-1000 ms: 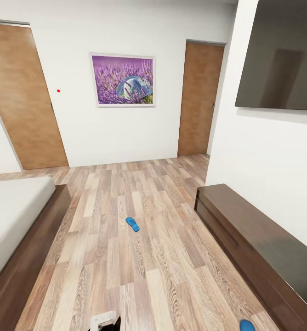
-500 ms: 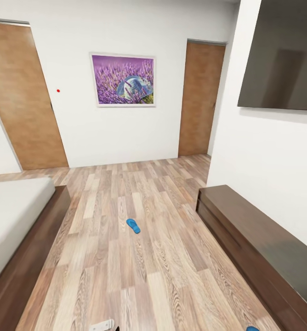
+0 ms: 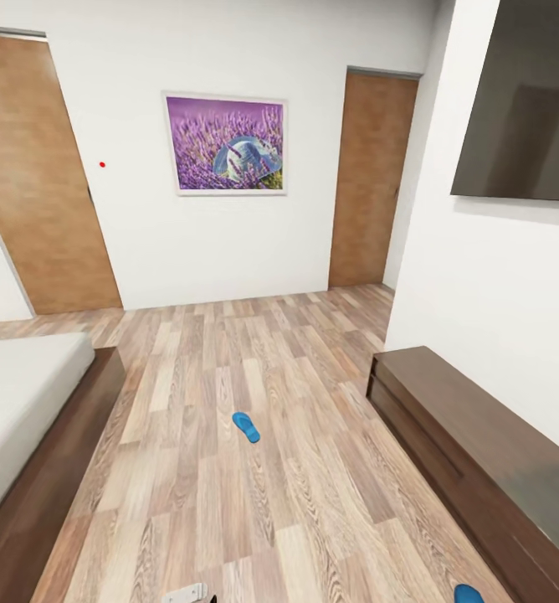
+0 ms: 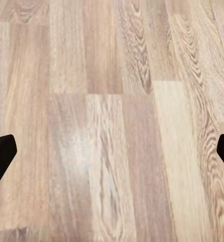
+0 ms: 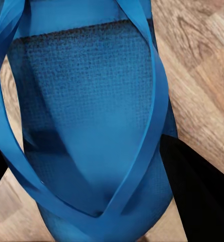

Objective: In the bedroom, move the book from the bed onto either nightstand, and place the two sandals side by side next to the bed.

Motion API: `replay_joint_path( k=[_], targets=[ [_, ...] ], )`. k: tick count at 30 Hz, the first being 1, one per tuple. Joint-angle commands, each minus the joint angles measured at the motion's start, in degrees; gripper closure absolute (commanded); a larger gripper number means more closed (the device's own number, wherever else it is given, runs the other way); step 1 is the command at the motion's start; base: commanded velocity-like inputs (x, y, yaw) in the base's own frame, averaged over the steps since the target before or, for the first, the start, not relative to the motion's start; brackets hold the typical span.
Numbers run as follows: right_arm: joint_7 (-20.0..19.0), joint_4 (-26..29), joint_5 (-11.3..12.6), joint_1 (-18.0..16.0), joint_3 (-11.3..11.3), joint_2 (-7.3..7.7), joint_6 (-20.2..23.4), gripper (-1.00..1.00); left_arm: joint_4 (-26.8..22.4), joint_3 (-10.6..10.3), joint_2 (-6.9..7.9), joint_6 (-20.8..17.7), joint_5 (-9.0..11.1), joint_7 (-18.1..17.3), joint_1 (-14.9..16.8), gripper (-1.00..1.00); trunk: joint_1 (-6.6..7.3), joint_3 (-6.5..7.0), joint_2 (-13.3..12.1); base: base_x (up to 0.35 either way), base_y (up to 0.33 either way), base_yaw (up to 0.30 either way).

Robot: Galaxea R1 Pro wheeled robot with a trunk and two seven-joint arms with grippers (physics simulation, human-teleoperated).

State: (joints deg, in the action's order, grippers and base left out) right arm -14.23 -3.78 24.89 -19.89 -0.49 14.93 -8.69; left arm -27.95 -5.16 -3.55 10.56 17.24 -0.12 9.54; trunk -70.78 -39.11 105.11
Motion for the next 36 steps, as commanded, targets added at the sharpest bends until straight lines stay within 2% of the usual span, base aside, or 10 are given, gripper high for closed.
replay_joint_path(
  k=[1,6,7,20,36],
  targets=[
    [-0.36,-0.28,0.66,-0.11,-0.02,0.01,-0.37,1.00,0.07,-0.29,0.04,0.25,0.60,0.00,0.04,-1.00,-0.03,-0.05,0.02,0.322,0.076,0.000],
    [-0.36,-0.27,2.22,-0.11,-0.03,0.06,-0.37,1.00,0.08,-0.29,0.04,0.25,0.60,0.03,0.04,-1.00,-0.03,-0.05,0.02,0.323,0.075,0.000],
    [-0.36,-0.26,12.90,-0.13,-0.06,0.04,-0.37,1.00,0.08,-0.29,0.04,0.25,0.60,0.03,0.04,-1.00,-0.03,-0.05,0.02,0.319,0.083,0.000],
    [-0.36,-0.26,12.91,-0.12,-0.12,0.10,-0.37,1.00,0.09,-0.29,0.04,0.25,0.60,0.03,0.04,-1.00,-0.03,-0.05,0.02,0.276,0.170,0.018],
    [-0.36,-0.26,12.91,-0.11,-0.12,0.10,-0.37,1.00,0.09,-0.29,0.06,0.25,0.61,0.03,0.04,-1.00,-0.03,-0.05,0.02,0.231,0.171,0.280]
  ],
)
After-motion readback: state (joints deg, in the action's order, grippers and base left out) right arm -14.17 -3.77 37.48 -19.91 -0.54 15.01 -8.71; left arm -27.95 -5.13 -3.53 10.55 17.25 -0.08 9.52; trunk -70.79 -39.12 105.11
